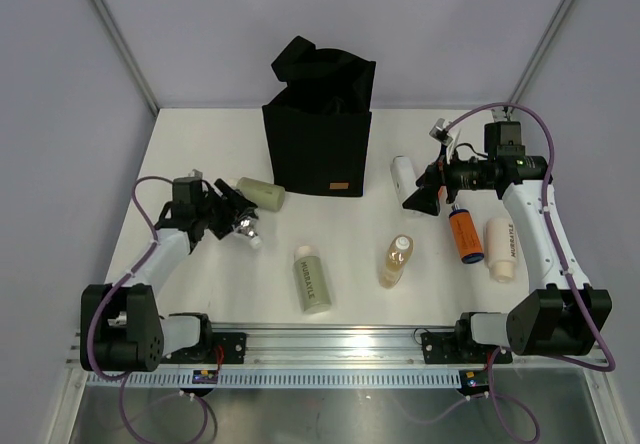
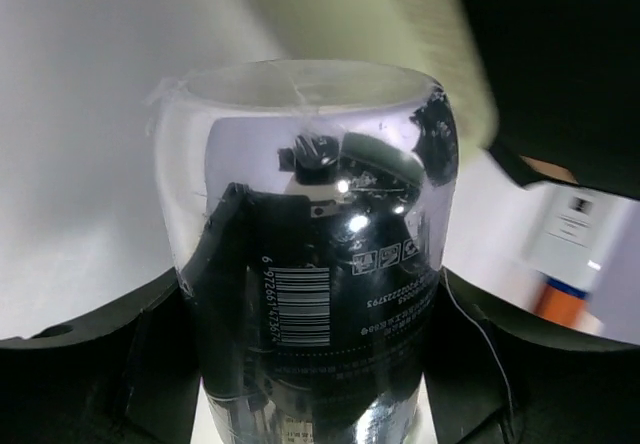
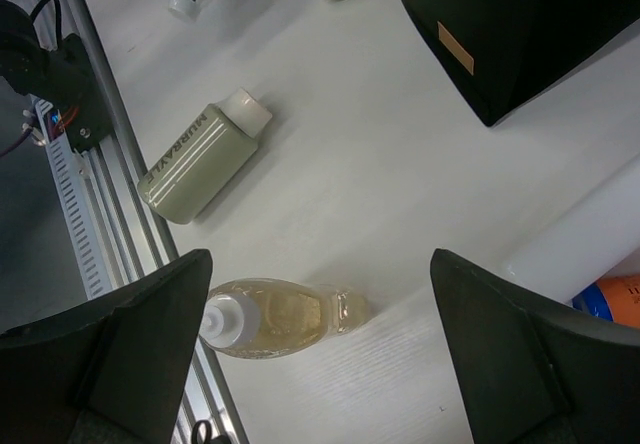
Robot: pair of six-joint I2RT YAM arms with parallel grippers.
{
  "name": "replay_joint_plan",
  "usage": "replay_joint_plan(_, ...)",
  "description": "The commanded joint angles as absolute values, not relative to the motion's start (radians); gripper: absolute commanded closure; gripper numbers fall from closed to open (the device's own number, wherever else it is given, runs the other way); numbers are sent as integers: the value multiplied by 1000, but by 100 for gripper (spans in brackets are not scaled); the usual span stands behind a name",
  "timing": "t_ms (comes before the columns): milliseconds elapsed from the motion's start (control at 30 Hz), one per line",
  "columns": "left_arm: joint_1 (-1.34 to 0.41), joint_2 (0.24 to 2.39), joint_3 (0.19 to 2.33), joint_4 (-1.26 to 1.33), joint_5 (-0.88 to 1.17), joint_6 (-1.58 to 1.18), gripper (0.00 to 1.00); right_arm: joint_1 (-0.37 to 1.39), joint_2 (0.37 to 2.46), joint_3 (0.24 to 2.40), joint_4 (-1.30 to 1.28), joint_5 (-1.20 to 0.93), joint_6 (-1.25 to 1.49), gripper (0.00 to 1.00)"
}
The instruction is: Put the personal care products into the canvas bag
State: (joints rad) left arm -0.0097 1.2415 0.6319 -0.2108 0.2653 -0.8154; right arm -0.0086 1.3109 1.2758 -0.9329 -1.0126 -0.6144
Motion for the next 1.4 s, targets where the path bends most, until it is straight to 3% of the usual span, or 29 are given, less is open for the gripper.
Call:
replay_joint_plan(0, -15, 1155, 656, 130, 504, -908, 100, -6, 1316, 1315, -894, -1074, -578, 1)
replay_joint_plan(300, -162, 1112, 900, 129, 468, -939, 100, -5, 1315, 1333, -890, -1091, -557, 1)
replay_joint_plan(567, -342, 1239, 1349, 45, 310, -838, 100, -5, 1312, 1345, -896, -1089, -557, 1)
replay_joint_plan(733, -374, 1451, 1590, 66, 183, -747, 100, -5, 1312, 1347, -885, -1095, -549, 0)
replay_joint_plan(900, -380, 1760, 2020, -49, 120, -695, 100, -6, 1307, 1350, -858, -1104, -525, 0)
replay_joint_plan(1033, -387, 1966, 2249, -110, 84, -652, 98, -5, 1307, 1338, -824, -1117, -503, 0)
replay_joint_plan(1167, -408, 2010, 2244, -115, 80, -582, 88, -6, 1304, 1327, -831, -1103, -529, 1)
replay_joint_plan(1200, -426, 2000, 2226, -120, 63, -559, 77, -5, 1305, 1325, -836, -1098, -540, 1)
replay_joint_plan(1267, -439, 1976, 2136, -108, 70, -494, 69, -5, 1312, 1322, -857, -1094, -575, 1)
replay_joint_plan(1367, -460, 1913, 1990, -69, 80, -434, 49, -6, 1335, 1327, -891, -1092, -624, 0)
